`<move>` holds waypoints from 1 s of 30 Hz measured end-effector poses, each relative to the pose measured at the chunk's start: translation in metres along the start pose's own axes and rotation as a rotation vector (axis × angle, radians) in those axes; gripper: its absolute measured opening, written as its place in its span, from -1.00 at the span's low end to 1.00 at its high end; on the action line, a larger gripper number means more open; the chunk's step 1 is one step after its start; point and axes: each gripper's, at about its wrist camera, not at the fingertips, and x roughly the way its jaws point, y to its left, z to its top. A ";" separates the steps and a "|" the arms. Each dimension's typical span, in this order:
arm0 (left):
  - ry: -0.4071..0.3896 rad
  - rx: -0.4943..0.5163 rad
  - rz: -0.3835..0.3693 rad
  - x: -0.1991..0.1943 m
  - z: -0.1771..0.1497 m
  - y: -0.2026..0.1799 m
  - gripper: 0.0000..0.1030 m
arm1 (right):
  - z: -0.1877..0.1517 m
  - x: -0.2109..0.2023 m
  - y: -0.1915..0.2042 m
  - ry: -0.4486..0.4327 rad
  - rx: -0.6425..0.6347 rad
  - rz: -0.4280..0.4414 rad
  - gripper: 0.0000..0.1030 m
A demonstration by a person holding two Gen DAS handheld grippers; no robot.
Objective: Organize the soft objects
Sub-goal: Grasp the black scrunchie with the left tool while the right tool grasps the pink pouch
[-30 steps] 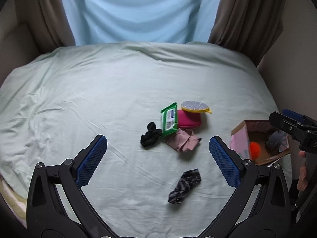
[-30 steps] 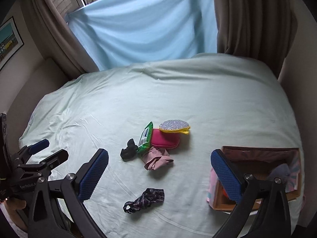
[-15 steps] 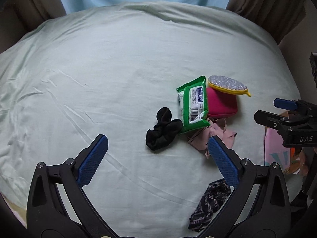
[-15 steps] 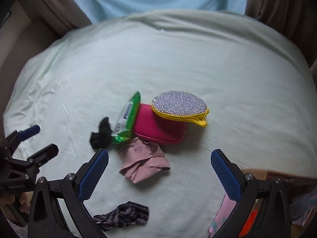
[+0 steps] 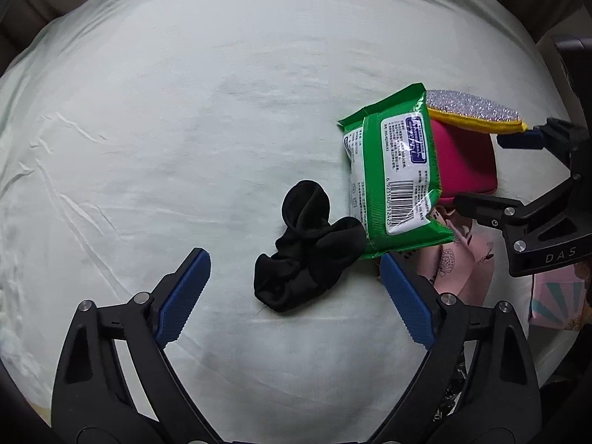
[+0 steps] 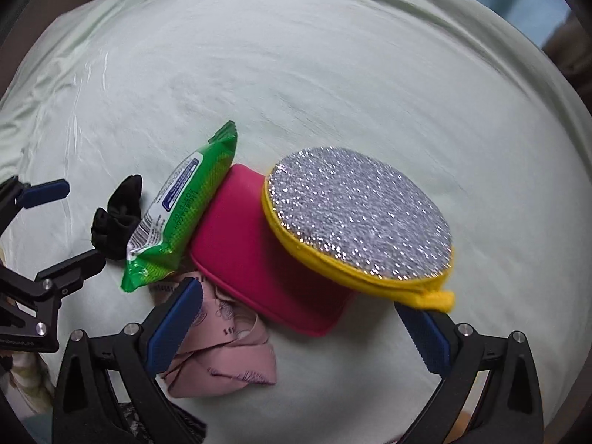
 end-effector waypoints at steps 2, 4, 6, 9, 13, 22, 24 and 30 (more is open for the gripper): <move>0.010 0.008 -0.001 0.008 0.001 -0.002 0.78 | 0.004 0.004 0.003 -0.004 -0.057 -0.013 1.00; 0.020 0.015 -0.004 0.014 0.002 -0.004 0.71 | 0.007 0.008 0.007 -0.006 -0.121 -0.021 1.00; 0.030 0.019 -0.010 0.020 0.005 -0.005 0.67 | 0.009 0.011 0.009 -0.009 -0.181 0.008 1.00; 0.037 0.020 -0.016 0.026 0.007 -0.006 0.51 | 0.011 0.014 0.010 -0.005 -0.259 0.042 1.00; 0.057 0.019 -0.027 0.036 0.011 -0.007 0.19 | 0.010 0.018 0.010 0.010 -0.358 0.074 1.00; 0.073 0.046 -0.008 0.046 0.016 -0.008 -0.51 | 0.013 0.028 0.016 0.044 -0.440 0.144 0.37; 0.077 0.033 -0.010 0.046 0.018 -0.006 -0.59 | 0.014 0.026 0.015 0.042 -0.414 0.170 0.20; 0.075 -0.012 -0.028 0.039 0.026 0.003 -0.71 | 0.017 0.015 -0.001 0.021 -0.255 0.238 -0.11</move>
